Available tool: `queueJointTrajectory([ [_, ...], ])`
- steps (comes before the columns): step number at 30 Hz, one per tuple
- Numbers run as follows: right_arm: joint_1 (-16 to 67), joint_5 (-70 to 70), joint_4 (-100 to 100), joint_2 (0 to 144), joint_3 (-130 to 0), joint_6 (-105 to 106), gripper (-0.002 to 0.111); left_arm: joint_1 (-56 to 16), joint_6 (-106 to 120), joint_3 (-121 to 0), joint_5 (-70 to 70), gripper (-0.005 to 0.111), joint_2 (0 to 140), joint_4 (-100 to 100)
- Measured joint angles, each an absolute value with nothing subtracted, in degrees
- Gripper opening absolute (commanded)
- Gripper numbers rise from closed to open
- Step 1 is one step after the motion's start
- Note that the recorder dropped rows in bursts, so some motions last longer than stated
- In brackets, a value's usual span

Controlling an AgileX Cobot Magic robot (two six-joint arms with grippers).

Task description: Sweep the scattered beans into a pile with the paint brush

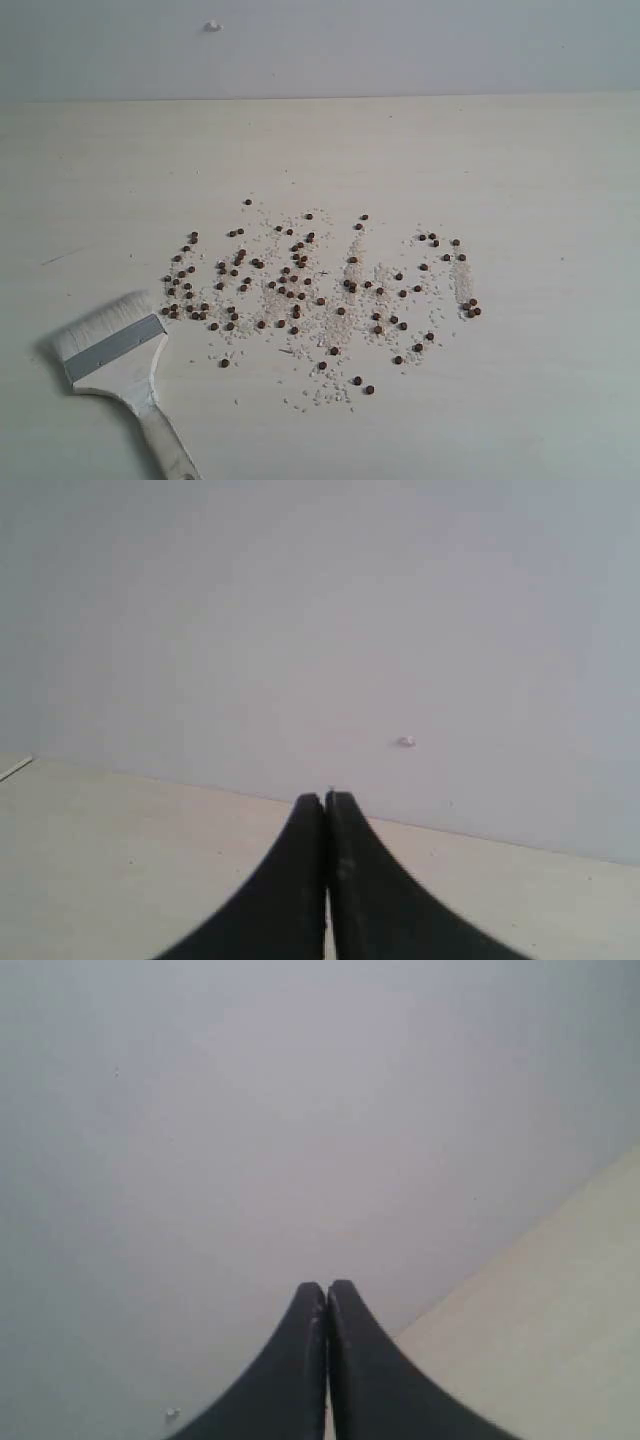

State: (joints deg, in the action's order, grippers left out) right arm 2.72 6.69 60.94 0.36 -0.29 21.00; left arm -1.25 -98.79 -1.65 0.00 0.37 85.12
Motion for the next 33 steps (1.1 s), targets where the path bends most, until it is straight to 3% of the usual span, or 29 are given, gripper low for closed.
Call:
queueJointTrajectory([
  [8,2.7,12.5,61.2,0.4,-0.3,15.6,0.000,-1.2,-98.8,-1.7,0.0,0.000,0.4,85.1],
  [18,2.7,9.4,55.8,0.4,-0.5,14.6,0.000,-1.2,-98.8,-1.7,0.0,0.000,0.4,85.1],
  [25,2.7,1.2,46.2,5.2,-11.3,16.0,0.000,-1.2,-98.8,-1.7,0.0,0.000,0.4,85.1],
  [33,2.7,-22.5,39.2,24.5,-27.7,22.8,0.000,-1.2,-98.8,-1.7,0.0,0.000,0.4,85.1],
])
